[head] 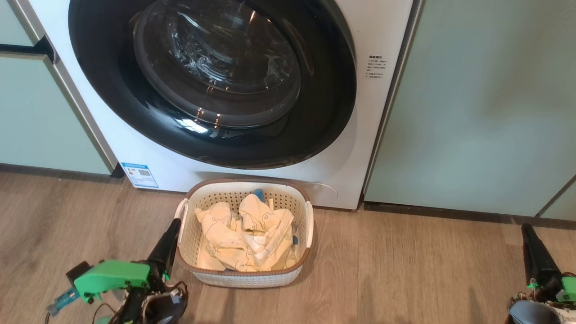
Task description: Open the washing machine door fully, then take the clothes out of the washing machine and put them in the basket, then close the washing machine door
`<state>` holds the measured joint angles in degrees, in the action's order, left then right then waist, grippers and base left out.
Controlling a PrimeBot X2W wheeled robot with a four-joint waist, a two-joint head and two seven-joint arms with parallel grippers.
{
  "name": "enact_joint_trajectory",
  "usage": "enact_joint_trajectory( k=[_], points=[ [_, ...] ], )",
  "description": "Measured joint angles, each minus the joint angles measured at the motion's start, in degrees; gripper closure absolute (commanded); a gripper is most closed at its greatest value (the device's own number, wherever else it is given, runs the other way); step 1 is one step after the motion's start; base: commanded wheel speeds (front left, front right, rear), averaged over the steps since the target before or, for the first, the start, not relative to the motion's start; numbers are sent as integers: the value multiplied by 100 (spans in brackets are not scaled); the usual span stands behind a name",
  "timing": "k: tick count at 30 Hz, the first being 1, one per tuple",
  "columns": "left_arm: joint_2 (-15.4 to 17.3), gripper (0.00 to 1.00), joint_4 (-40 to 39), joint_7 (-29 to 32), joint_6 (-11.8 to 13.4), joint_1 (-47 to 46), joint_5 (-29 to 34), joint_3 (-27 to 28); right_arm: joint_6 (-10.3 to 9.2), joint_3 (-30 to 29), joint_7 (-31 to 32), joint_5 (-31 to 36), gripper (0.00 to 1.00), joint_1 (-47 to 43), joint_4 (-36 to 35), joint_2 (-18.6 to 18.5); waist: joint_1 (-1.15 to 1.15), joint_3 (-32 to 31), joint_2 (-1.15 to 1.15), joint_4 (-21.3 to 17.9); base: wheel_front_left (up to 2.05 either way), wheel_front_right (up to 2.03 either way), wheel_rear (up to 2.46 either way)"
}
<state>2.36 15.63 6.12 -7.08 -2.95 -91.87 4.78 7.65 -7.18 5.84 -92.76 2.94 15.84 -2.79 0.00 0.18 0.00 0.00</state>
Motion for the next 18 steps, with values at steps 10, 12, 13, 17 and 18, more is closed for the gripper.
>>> enact_joint_trajectory(
  k=[10,12,13,17,18],
  points=[
    [0,100,0,0,0,0,0,0,-1,-4,8,0,100,0,0,3,0,0,0,0,0,0,0],
    [0,100,0,0,0,0,0,0,0,-5,8,0,100,0,0,4,0,0,0,0,0,0,0],
    [0,100,0,0,0,0,0,0,0,-5,8,0,100,0,0,4,0,0,0,0,0,0,0],
    [0,100,0,0,0,0,0,0,0,-9,12,0,100,0,0,5,0,0,0,0,0,0,0],
    [0,100,0,0,0,0,0,0,-1,-10,27,0,100,0,0,5,0,0,0,0,0,0,0]
  ],
)
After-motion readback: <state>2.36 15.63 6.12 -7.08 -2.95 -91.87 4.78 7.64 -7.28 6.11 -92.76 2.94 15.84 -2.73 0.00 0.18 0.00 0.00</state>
